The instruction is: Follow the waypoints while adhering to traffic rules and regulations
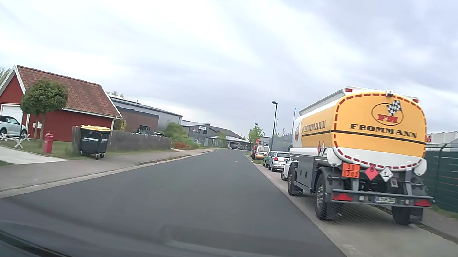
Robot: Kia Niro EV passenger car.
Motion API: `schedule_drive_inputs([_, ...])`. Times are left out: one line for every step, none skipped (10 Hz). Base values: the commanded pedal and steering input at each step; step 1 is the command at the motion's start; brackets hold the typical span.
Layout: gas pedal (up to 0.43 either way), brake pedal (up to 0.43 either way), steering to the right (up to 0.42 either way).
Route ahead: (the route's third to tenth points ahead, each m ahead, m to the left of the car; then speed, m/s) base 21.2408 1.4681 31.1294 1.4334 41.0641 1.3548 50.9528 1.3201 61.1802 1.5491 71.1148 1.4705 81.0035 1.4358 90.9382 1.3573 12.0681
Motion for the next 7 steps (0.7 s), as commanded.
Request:
schedule_drive_inputs([0.169,0.0,-0.006])
schedule_drive_inputs([0.169,0.0,-0.004])
schedule_drive_inputs([0.169,0.0,-0.002])
schedule_drive_inputs([0.169,0.0,-0.001])
schedule_drive_inputs([0.169,0.0,0.0])
schedule_drive_inputs([0.169,0.0,0.0])
schedule_drive_inputs([0.169,0.0,0.0])
